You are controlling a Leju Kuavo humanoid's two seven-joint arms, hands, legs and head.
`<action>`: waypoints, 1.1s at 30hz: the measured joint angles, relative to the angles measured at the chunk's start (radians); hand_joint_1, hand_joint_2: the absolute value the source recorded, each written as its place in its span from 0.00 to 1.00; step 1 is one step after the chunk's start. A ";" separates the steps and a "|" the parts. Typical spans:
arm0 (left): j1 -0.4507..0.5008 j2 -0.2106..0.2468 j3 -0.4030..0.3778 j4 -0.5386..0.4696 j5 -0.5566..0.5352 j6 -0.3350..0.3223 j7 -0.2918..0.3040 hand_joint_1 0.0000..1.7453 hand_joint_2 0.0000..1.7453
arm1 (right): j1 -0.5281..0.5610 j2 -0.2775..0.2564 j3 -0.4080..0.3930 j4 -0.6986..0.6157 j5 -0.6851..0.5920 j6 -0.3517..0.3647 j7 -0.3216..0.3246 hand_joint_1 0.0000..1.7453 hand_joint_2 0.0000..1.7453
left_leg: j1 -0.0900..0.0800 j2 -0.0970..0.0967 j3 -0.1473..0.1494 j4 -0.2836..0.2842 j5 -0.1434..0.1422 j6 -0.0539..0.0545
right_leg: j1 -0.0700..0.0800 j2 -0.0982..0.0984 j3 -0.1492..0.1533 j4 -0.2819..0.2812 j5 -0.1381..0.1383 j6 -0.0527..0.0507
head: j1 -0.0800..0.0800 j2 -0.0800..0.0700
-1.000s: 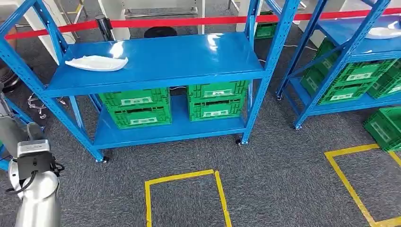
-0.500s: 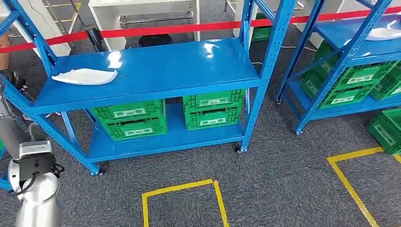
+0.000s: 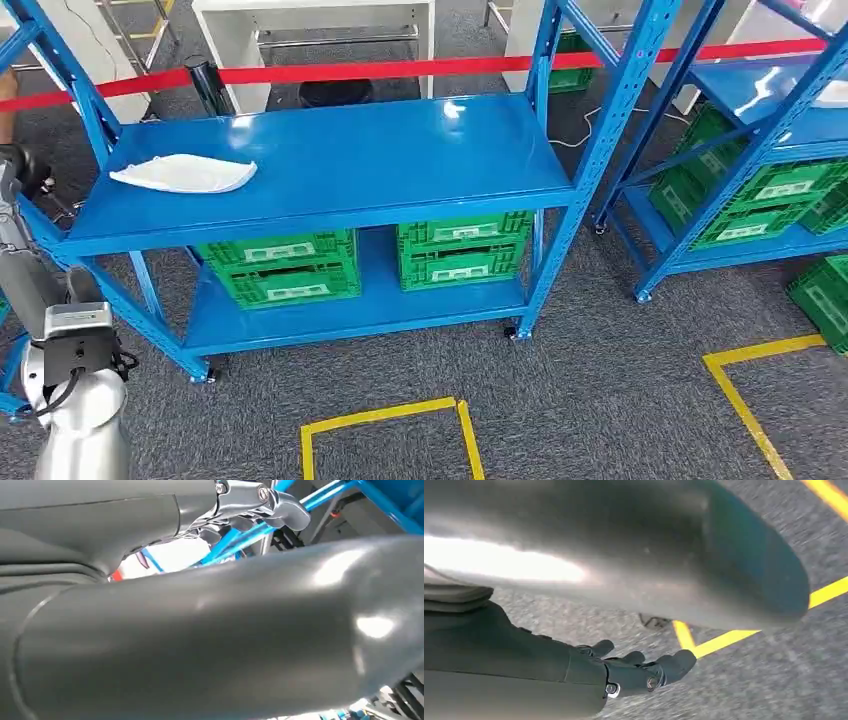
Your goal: Take the parts from the cabinet and place them on the table.
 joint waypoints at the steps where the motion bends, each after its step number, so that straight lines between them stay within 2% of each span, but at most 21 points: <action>1: 0.001 0.000 0.000 0.001 0.000 -0.003 0.003 0.00 0.00 | -0.003 0.000 0.000 0.000 0.000 0.003 -0.007 0.00 0.00 | 0.000 -0.002 -0.003 -0.003 -0.006 -0.009 | 0.005 0.000 0.003 -0.007 -0.041 -0.007 | 0.003 0.000; 2: 0.002 0.000 0.000 0.000 -0.002 -0.007 0.006 0.00 0.00 | -0.004 0.003 0.000 0.000 0.002 0.006 -0.009 0.00 0.00 | 0.000 0.000 0.000 -0.010 -0.014 -0.016 | 0.005 0.000 0.016 -0.013 -0.016 -0.014 | 0.002 0.000; 5: 0.006 0.005 -0.001 -0.007 -0.011 -0.011 0.021 0.00 0.00 | -0.001 0.008 0.000 0.000 0.005 0.020 -0.021 0.00 0.00 | 0.001 0.001 0.025 0.018 -0.020 -0.034 | -0.002 0.001 0.054 -0.024 -0.020 -0.037 | 0.003 0.000; 7: 0.005 0.011 -0.002 -0.010 -0.016 -0.011 0.024 0.00 0.00 | -0.002 0.009 0.000 0.000 0.004 0.028 -0.034 0.00 0.00 | 0.001 0.002 -0.029 0.118 -0.043 -0.042 | -0.002 0.003 0.071 -0.025 -0.033 -0.050 | -0.005 0.000; 9: 0.018 0.015 -0.002 -0.009 -0.021 -0.014 0.029 0.00 0.00 | -0.003 0.011 0.000 0.000 0.003 0.030 -0.032 0.00 0.00 | 0.002 0.002 -0.133 0.259 -0.105 -0.045 | -0.001 0.005 0.084 -0.025 -0.049 -0.054 | -0.004 0.000; 10: 0.023 0.015 -0.003 -0.009 -0.024 -0.016 0.029 0.00 0.00 | -0.002 0.013 0.000 0.000 0.002 0.030 -0.024 0.00 0.00 | 0.002 0.002 -0.169 0.291 -0.114 -0.045 | 0.000 0.005 0.092 -0.025 -0.057 -0.054 | -0.005 0.000; 11: 0.024 0.015 -0.005 -0.008 -0.026 -0.017 0.029 0.00 0.00 | -0.001 0.013 0.000 0.000 -0.001 0.030 -0.019 0.00 0.00 | 0.002 0.002 -0.186 0.281 -0.094 -0.042 | 0.002 0.006 0.103 -0.025 -0.065 -0.054 | -0.005 0.000; 12: 0.023 0.015 -0.007 -0.008 -0.026 -0.018 0.029 0.00 0.00 | 0.002 0.016 -0.001 0.000 -0.004 0.029 -0.017 0.00 0.00 | 0.001 0.002 -0.182 0.234 -0.053 -0.038 | 0.003 0.006 0.116 -0.025 -0.074 -0.053 | -0.005 0.000; 14: 0.023 0.015 -0.007 -0.008 -0.027 -0.021 0.030 0.00 0.00 | 0.001 0.019 -0.001 0.000 -0.006 0.029 -0.014 0.00 0.00 | -0.002 0.002 -0.139 0.078 0.066 -0.025 | 0.005 0.006 0.143 -0.025 -0.093 -0.050 | -0.005 0.000; 15: 0.022 0.015 -0.008 -0.008 -0.027 -0.022 0.030 0.00 0.00 | 0.003 0.023 -0.001 0.001 -0.006 0.029 -0.013 0.00 0.00 | -0.007 0.002 -0.127 0.022 0.114 -0.018 | 0.003 0.007 0.142 -0.028 -0.102 -0.047 | -0.004 0.000; 16: 0.021 0.015 -0.008 -0.005 -0.027 -0.023 0.030 0.00 0.00 | -0.002 0.024 -0.002 0.003 -0.010 0.030 -0.013 0.00 0.00 | -0.014 0.004 -0.138 0.016 0.080 -0.018 | 0.005 0.009 0.148 -0.028 -0.104 -0.041 | -0.001 0.000; 17: 0.018 0.015 -0.009 -0.005 -0.027 -0.026 0.032 0.00 0.00 | -0.004 0.024 -0.002 0.003 -0.010 0.033 -0.013 0.00 0.00 | -0.015 0.004 -0.133 0.013 0.075 -0.017 | 0.002 0.009 0.145 -0.030 -0.106 -0.036 | -0.004 0.000; 19: 0.015 0.015 -0.011 -0.005 -0.028 -0.027 0.031 0.00 0.00 | -0.002 0.025 -0.003 0.003 -0.012 0.051 -0.025 0.00 0.00 | -0.014 0.002 -0.126 0.002 0.098 -0.008 | 0.002 0.008 0.157 -0.030 -0.102 -0.026 | -0.003 0.000; 22: 0.007 0.012 -0.015 -0.003 -0.029 -0.028 0.030 0.00 0.00 | -0.003 0.026 -0.006 0.003 -0.012 0.083 -0.051 0.00 0.00 | -0.003 0.001 -0.088 -0.016 0.092 0.007 | 0.006 0.006 0.146 0.010 -0.103 -0.014 | 0.000 0.000; 23: 0.005 0.012 -0.015 -0.002 -0.029 -0.028 0.031 0.00 0.00 | -0.006 0.026 -0.007 0.003 -0.010 0.087 -0.053 0.00 0.00 | -0.001 0.002 -0.080 -0.018 0.088 0.012 | 0.004 0.005 0.115 0.060 -0.116 -0.006 | 0.004 0.000; 26: 0.007 0.010 -0.015 0.006 -0.029 -0.028 0.031 0.00 0.00 | -0.006 0.026 -0.006 0.003 -0.003 0.088 -0.056 0.00 0.00 | 0.000 0.003 -0.068 -0.018 0.070 0.015 | -0.010 0.004 -0.033 0.250 -0.197 0.012 | 0.004 0.000; 27: 0.006 0.009 -0.015 0.008 -0.029 -0.028 0.031 0.00 0.00 | -0.004 0.026 -0.006 0.003 -0.003 0.088 -0.057 0.00 0.00 | 0.001 0.002 -0.061 -0.018 0.063 0.014 | -0.012 0.004 -0.058 0.262 -0.192 0.014 | 0.005 0.000; 29: 0.006 0.008 -0.015 0.008 -0.029 -0.028 0.031 0.00 0.00 | -0.002 0.026 -0.007 0.003 0.001 0.083 -0.055 0.00 0.00 | 0.004 0.000 -0.040 -0.018 0.047 0.007 | -0.013 0.003 -0.044 0.167 -0.106 0.017 | 0.006 0.000; 31: 0.006 0.008 -0.015 0.007 -0.029 -0.027 0.030 0.00 0.00 | -0.001 0.024 -0.007 0.003 0.006 0.082 -0.054 0.00 0.00 | 0.006 0.001 -0.018 -0.018 0.031 0.000 | -0.013 0.000 0.013 0.001 0.014 0.012 | 0.007 0.000; 32: 0.007 0.007 -0.015 0.007 -0.029 -0.026 0.029 0.00 0.00 | 0.000 0.024 -0.007 0.003 0.007 0.084 -0.056 0.00 0.00 | 0.002 0.000 -0.009 -0.012 0.023 -0.007 | -0.007 -0.001 0.017 -0.023 -0.007 0.005 | 0.006 0.000; 33: 0.006 0.007 -0.014 0.006 -0.030 -0.023 0.029 0.00 0.00 | -0.003 0.023 -0.006 0.003 0.008 0.087 -0.060 0.00 0.00 | 0.002 -0.001 -0.014 -0.016 0.017 -0.016 | -0.004 -0.001 0.017 -0.019 -0.049 -0.006 | 0.006 0.000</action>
